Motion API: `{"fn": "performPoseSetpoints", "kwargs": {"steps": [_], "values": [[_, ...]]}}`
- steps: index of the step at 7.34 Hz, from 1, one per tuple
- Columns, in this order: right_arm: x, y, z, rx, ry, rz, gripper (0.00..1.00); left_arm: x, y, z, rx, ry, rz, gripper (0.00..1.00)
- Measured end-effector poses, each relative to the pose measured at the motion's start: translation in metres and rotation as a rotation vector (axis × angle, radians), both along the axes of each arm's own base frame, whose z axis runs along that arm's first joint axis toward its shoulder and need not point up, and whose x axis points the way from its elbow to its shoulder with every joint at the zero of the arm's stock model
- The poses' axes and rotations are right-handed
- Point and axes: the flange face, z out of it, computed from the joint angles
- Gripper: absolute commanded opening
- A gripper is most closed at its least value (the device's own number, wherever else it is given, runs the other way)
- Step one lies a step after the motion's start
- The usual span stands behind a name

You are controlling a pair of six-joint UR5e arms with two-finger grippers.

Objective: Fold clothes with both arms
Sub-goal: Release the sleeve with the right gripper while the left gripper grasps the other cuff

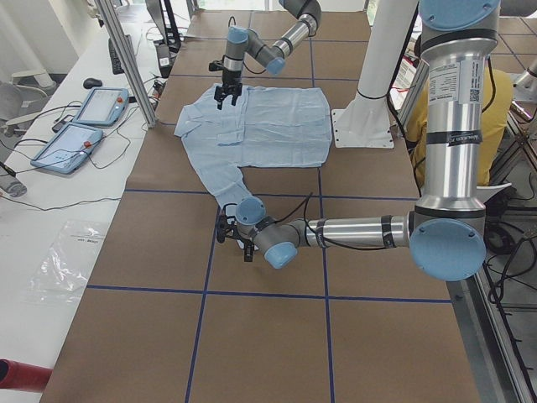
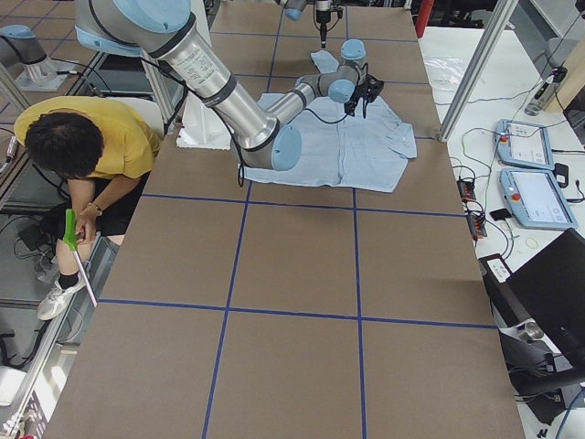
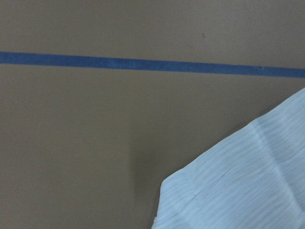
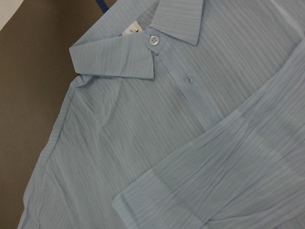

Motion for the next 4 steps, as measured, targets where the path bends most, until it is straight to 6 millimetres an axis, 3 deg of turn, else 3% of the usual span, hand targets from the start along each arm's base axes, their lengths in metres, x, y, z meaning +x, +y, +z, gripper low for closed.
{"fn": "performPoseSetpoints", "kwargs": {"steps": [4], "values": [[0.0103,-0.0034,0.0138,-0.011,0.004,-0.001,0.99,0.0092,-0.0049,0.0064,-0.008,-0.011,0.005,0.58]]}}
